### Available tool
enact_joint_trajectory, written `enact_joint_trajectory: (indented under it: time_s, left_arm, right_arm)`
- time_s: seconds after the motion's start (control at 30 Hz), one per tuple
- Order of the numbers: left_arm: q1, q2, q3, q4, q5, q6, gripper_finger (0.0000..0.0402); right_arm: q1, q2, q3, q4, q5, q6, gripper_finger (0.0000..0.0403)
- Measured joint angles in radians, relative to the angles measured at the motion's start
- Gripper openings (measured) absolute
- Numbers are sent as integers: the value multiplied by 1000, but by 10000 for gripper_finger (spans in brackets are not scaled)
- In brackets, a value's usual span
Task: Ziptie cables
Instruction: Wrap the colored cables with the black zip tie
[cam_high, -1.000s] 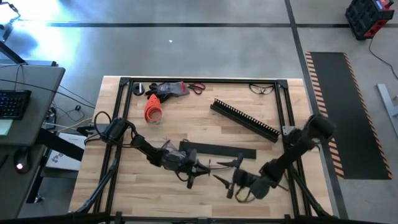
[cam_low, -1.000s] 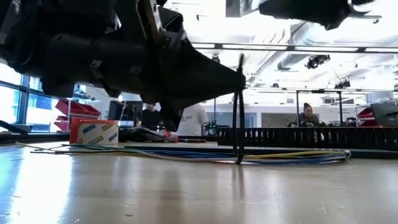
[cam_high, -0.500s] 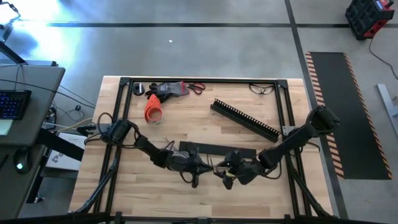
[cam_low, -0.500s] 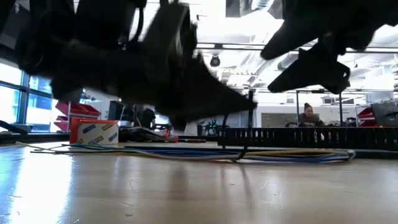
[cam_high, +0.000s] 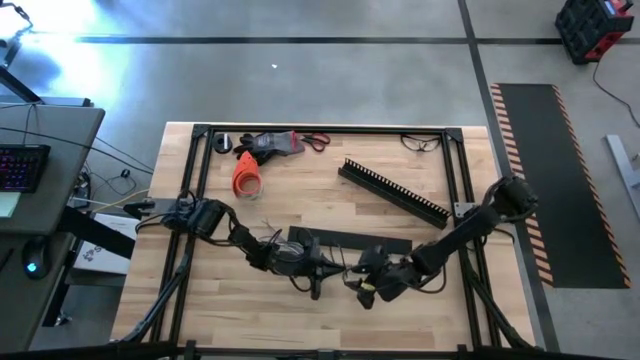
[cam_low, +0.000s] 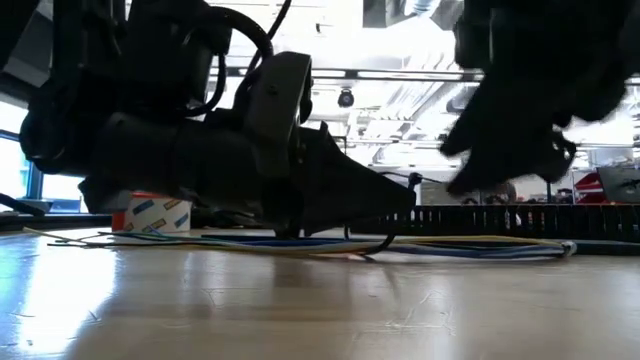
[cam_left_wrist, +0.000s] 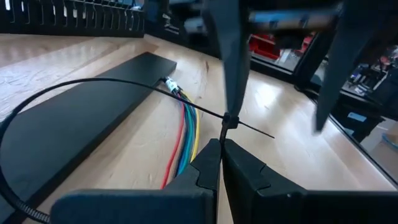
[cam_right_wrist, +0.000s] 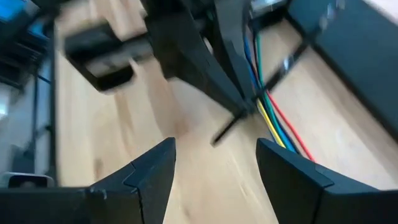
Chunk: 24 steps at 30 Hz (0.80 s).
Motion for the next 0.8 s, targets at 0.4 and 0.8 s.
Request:
enact_joint_trajectory:
  time_s: [0.4,0.8]
  left_arm:
    - [-2,0,-2,0,-20,4,0]
    - [-5,0,-2,2,-28,6,0]
  right_arm:
    - [-2,65,74,-49,96,-5,181]
    - [-4,65,74,-79,114,-49,7]
